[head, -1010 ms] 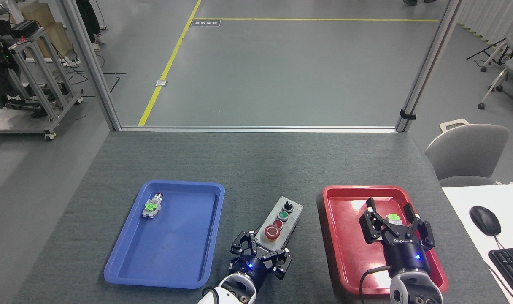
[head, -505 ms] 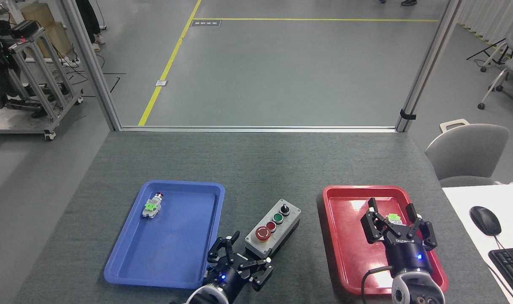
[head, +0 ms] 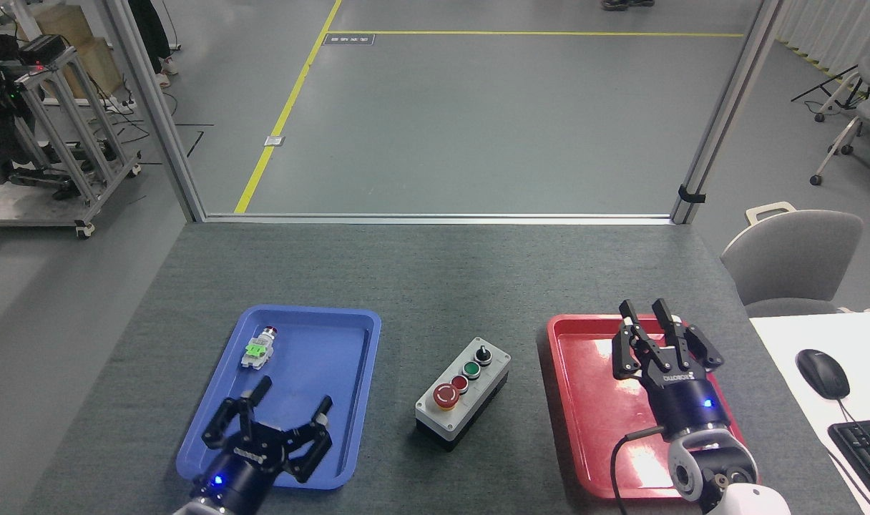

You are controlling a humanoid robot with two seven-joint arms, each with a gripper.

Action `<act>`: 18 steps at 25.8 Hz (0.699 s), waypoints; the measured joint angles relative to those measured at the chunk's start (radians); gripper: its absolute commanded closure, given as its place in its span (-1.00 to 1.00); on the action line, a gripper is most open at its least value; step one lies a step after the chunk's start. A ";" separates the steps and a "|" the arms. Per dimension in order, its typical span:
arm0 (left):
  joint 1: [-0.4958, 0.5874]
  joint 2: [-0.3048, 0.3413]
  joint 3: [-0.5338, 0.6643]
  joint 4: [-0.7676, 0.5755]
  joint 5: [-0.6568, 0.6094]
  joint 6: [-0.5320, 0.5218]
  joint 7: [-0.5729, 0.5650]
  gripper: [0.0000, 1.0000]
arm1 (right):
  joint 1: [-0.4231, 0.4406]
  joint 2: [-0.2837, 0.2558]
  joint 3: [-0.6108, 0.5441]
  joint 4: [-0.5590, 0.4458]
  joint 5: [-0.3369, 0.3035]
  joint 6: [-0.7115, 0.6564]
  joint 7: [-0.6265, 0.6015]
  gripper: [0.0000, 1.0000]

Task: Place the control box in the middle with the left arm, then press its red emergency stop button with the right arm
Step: 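Move the right gripper over the box and press the red button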

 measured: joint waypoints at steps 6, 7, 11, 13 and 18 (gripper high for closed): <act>-0.143 -0.011 0.068 0.095 0.016 0.077 -0.011 -0.97 | -0.048 0.013 0.161 0.064 0.004 -0.026 -0.012 1.00; -0.158 -0.012 0.071 0.109 0.016 0.086 -0.012 -0.97 | -0.060 0.017 0.200 0.088 0.007 -0.026 -0.009 1.00; -0.188 -0.013 0.075 0.156 0.019 0.114 -0.014 -0.97 | -0.116 0.056 0.343 0.213 0.013 -0.020 0.017 1.00; -0.211 -0.015 0.078 0.190 0.028 0.119 -0.014 -0.97 | -0.156 0.085 0.382 0.287 0.016 -0.017 0.023 1.00; -0.257 -0.015 0.082 0.257 0.076 0.124 -0.008 -0.97 | -0.246 0.134 0.439 0.442 0.030 -0.014 0.029 1.00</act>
